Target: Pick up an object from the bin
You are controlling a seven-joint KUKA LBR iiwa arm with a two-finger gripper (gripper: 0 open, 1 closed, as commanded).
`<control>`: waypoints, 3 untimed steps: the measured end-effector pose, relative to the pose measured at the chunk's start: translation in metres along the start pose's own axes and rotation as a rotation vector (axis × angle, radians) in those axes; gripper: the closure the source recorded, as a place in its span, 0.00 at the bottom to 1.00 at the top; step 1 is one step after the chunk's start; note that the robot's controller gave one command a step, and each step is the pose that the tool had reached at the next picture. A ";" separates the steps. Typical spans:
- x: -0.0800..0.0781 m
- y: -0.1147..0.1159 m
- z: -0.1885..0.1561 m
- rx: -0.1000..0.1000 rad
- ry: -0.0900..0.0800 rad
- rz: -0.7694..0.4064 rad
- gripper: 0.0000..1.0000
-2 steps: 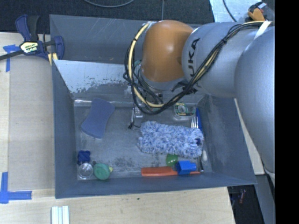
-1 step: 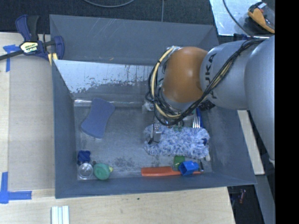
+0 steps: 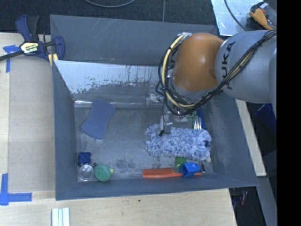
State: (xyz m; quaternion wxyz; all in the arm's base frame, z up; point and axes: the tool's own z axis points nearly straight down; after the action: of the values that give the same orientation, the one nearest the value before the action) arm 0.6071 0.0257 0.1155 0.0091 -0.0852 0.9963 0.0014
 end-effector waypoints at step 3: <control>0.035 -0.040 0.041 0.003 0.001 0.436 1.00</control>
Offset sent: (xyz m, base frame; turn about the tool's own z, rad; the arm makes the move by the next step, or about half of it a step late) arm -0.0148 -0.0392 -0.0455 0.0861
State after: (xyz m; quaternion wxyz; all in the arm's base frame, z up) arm 0.5798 -0.0192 0.0735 0.0083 0.1324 0.9912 0.0020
